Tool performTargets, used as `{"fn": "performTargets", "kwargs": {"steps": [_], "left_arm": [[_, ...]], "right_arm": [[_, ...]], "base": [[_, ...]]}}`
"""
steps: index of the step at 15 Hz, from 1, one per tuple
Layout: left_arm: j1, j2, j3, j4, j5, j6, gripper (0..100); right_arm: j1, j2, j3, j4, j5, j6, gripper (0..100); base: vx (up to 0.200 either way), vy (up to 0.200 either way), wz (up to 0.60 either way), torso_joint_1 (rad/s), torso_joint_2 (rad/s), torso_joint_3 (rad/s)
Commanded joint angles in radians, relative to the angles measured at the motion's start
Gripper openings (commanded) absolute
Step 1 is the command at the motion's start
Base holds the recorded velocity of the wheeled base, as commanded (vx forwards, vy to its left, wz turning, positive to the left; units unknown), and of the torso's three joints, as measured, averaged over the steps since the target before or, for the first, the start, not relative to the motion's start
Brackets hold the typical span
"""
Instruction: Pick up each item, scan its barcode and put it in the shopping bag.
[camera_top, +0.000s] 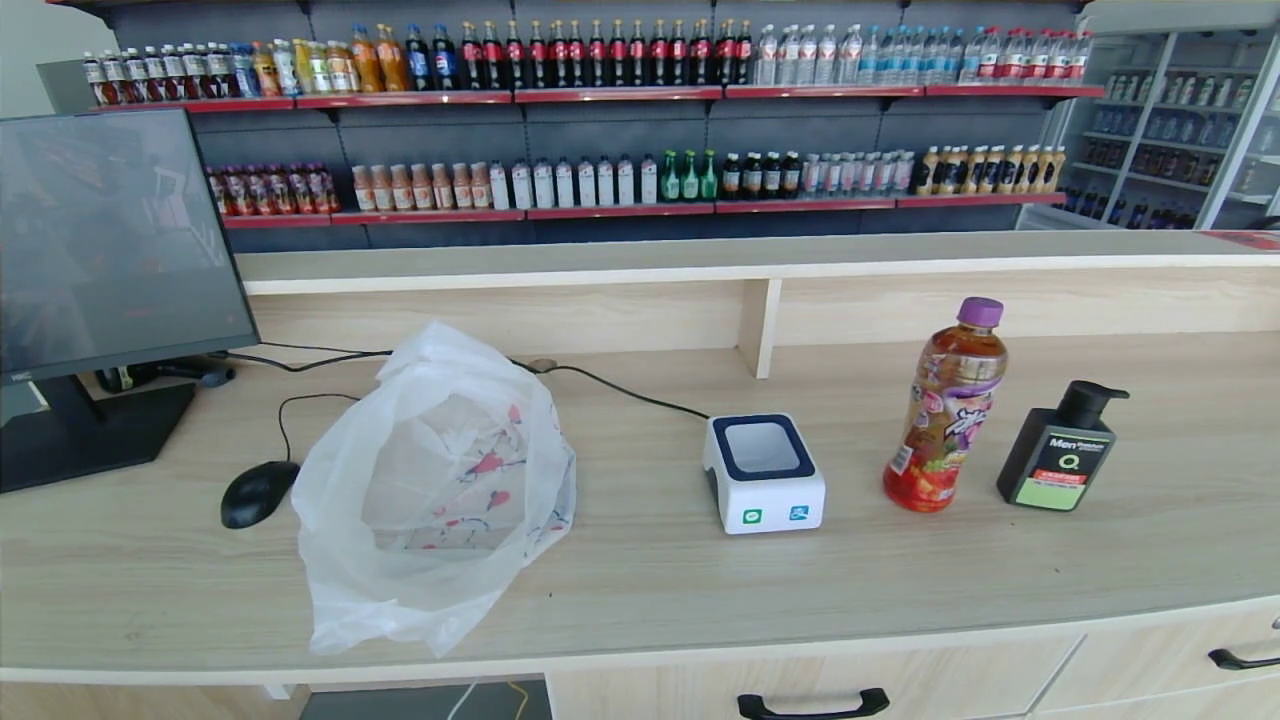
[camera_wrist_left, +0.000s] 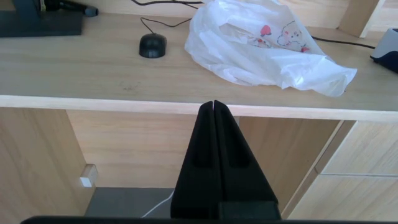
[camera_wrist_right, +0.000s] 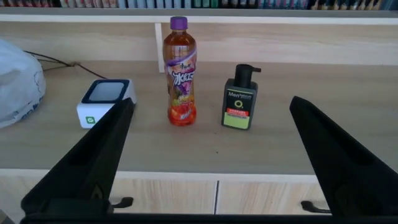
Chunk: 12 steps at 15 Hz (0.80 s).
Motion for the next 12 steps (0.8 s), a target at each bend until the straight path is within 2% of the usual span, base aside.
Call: {"fn": "performTargets", "kwargs": {"steps": [1, 6, 7, 8, 10, 12], "left_arm": [[0.0, 0.0, -0.001, 0.0, 0.0, 0.0, 0], [0.0, 0.0, 0.0, 0.0, 0.0, 0.0, 0], [0.0, 0.0, 0.0, 0.0, 0.0, 0.0, 0], [0.0, 0.0, 0.0, 0.0, 0.0, 0.0, 0], [0.0, 0.0, 0.0, 0.0, 0.0, 0.0, 0], [0.0, 0.0, 0.0, 0.0, 0.0, 0.0, 0]], "right_arm": [[0.0, 0.342, -0.05, -0.245, 0.0, 0.006, 100], [0.0, 0.754, -0.061, -0.809, -0.001, 0.004, 100], [0.002, 0.867, -0.067, -0.992, -0.003, 0.001, 100], [0.002, 0.907, -0.075, -1.059, -0.004, -0.002, 100], [0.003, 1.048, -0.104, -1.285, -0.009, -0.024, 100], [0.014, 1.071, -0.09, -1.326, -0.01, -0.022, 100]], "base": [[0.0, 0.0, 0.0, 0.0, 0.0, 0.0], [0.0, 0.0, 0.0, 0.0, 0.0, 0.0], [0.0, 0.0, 0.0, 0.0, 0.0, 0.0], [0.0, 0.0, 0.0, 0.0, 0.0, 0.0], [0.0, 0.0, 0.0, 0.0, 0.0, 0.0], [0.0, 0.0, 0.0, 0.0, 0.0, 0.0]]}}
